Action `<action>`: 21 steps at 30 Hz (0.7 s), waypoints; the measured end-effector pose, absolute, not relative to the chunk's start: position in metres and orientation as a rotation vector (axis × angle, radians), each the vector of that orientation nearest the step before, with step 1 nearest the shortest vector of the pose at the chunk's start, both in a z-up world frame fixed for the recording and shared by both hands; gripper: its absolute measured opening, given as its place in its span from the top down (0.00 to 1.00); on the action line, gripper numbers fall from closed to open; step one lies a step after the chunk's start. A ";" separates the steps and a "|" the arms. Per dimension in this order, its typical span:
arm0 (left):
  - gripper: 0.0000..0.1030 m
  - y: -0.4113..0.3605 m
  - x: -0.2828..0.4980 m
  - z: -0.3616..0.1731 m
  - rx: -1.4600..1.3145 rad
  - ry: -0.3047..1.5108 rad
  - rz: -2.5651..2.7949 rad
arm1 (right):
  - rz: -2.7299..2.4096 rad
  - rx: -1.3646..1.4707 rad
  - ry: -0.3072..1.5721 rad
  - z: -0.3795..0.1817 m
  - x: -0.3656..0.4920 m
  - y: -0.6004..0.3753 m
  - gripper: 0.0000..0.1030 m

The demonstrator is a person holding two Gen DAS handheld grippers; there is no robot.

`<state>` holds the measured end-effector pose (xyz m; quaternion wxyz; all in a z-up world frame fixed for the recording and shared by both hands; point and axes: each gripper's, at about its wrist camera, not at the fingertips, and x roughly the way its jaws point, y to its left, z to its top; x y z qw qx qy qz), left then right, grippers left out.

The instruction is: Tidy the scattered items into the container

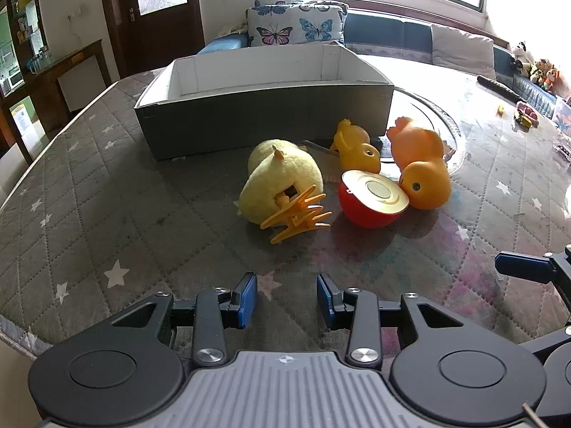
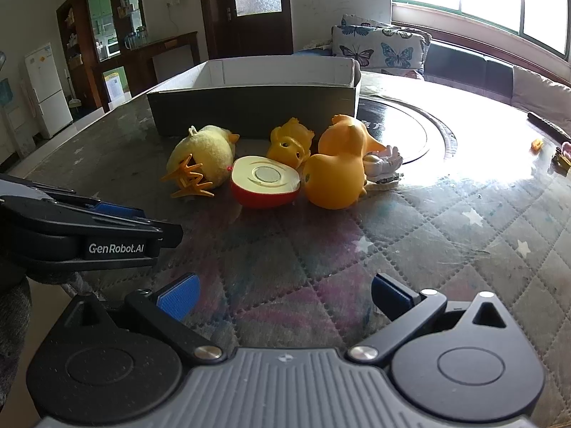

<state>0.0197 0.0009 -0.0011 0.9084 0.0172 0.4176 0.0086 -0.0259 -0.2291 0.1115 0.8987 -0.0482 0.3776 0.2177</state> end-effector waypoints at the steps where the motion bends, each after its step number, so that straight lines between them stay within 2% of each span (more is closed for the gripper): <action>1: 0.61 0.001 0.020 -0.001 0.035 0.863 0.018 | 0.451 -0.099 0.781 0.112 -0.025 -0.229 0.00; 21: 0.62 0.009 0.030 0.003 0.019 0.865 0.009 | 0.465 -0.096 0.777 0.114 -0.013 -0.221 0.00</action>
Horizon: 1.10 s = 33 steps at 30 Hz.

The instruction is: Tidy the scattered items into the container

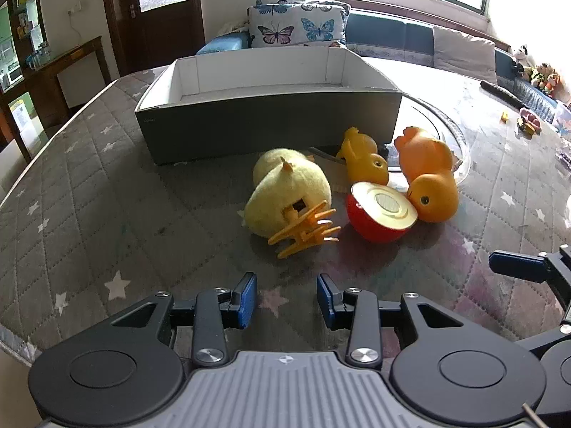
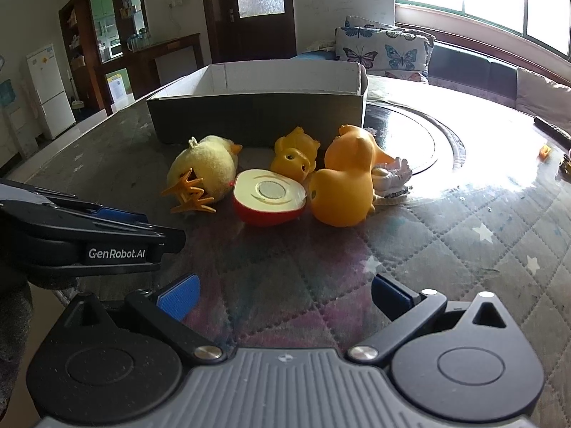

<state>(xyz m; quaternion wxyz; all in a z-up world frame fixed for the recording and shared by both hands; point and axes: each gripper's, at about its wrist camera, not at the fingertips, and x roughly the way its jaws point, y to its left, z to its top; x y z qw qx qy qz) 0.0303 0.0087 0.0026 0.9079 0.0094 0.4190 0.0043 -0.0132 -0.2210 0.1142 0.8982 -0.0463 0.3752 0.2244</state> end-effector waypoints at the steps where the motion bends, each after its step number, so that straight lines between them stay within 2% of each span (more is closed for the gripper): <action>1: 0.62 0.009 0.031 0.003 0.018 0.864 0.008 | 0.467 -0.095 0.777 0.114 -0.012 -0.220 0.00; 15: 0.62 0.018 0.043 0.011 -0.004 0.856 -0.024 | 0.508 -0.081 0.762 0.117 0.000 -0.212 0.01; 33: 0.65 0.008 0.067 0.041 -0.012 0.801 -0.206 | 0.552 -0.024 0.776 0.116 0.028 -0.203 0.24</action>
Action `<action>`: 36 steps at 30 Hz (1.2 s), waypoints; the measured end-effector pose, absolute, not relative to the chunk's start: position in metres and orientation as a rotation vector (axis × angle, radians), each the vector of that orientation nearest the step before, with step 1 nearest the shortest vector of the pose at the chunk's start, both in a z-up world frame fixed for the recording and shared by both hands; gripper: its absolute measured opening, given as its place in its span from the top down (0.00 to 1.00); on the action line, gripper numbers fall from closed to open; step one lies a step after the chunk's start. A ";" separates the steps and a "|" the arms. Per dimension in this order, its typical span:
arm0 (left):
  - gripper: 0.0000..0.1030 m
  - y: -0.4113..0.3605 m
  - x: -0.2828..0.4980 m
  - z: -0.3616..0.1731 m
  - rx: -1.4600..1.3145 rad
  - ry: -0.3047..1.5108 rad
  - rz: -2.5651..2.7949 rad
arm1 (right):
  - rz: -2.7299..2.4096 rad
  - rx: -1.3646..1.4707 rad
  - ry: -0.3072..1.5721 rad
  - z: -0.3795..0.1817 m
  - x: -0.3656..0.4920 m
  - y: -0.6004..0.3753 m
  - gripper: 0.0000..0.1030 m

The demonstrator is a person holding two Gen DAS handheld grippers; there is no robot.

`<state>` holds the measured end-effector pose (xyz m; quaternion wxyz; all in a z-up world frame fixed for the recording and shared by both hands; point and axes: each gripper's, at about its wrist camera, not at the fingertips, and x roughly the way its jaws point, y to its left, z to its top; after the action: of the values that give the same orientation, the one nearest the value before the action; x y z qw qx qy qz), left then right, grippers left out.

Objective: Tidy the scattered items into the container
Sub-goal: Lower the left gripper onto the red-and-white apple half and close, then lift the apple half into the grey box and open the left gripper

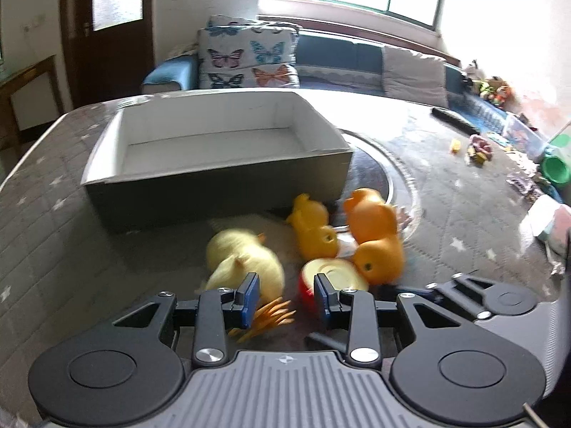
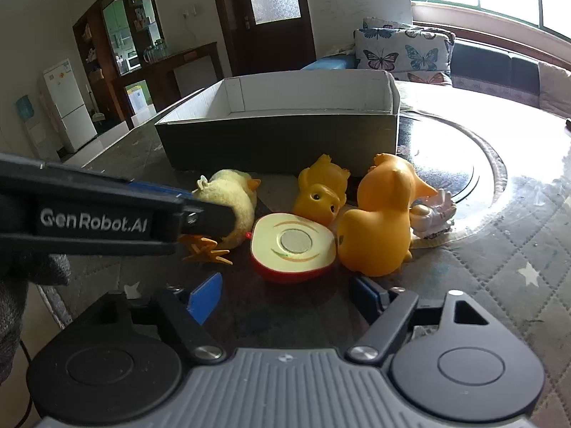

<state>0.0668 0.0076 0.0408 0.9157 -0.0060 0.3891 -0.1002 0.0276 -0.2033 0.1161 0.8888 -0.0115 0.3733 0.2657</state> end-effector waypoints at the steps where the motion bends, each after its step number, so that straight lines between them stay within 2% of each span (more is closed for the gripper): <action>1: 0.65 0.005 0.070 0.041 -0.011 0.801 -0.220 | 0.552 -0.016 0.776 0.116 0.029 -0.204 0.26; 8: 0.65 -0.003 0.096 0.035 -0.027 0.855 -0.274 | 0.549 0.046 0.781 0.113 0.037 -0.210 0.35; 14: 0.64 -0.003 0.111 0.027 -0.058 0.904 -0.299 | 0.545 0.083 0.775 0.110 0.041 -0.214 0.37; 20: 0.64 -0.002 0.121 0.016 -0.095 0.951 -0.321 | 0.539 0.072 0.767 0.107 0.043 -0.214 0.46; 36: 0.66 0.001 0.114 0.016 -0.122 0.965 -0.353 | 0.557 0.064 0.763 0.109 0.032 -0.219 0.46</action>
<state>0.1140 0.0015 0.0162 0.8693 -0.0583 0.4611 -0.1685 0.0323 -0.2192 0.1093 0.8900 0.0310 0.3675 0.2681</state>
